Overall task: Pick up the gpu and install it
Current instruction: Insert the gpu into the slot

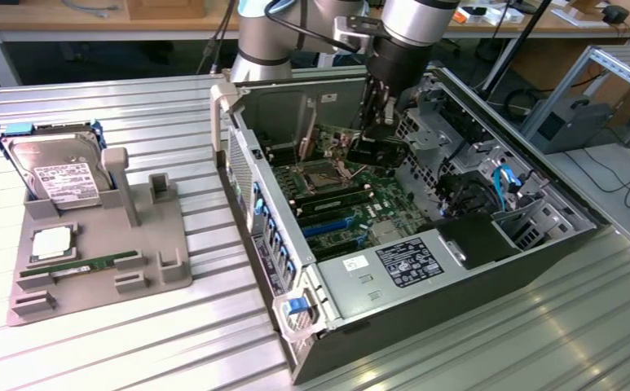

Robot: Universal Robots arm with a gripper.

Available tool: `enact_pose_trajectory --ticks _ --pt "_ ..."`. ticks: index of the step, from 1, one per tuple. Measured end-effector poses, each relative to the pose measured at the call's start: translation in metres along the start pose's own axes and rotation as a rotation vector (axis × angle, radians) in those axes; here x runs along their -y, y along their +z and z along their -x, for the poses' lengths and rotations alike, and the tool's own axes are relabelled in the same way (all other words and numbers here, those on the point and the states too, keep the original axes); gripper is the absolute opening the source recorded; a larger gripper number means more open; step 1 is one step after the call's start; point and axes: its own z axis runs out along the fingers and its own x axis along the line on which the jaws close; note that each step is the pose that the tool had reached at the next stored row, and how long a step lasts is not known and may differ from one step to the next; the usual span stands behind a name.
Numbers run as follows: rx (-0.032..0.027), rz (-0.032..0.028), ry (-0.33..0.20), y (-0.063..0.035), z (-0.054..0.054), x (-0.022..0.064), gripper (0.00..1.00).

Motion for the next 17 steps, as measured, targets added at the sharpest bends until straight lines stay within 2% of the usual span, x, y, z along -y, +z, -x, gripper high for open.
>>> enact_pose_trajectory --ticks 17 --pt "-0.0102 0.0058 -0.24 0.0001 0.0 0.0 0.27"
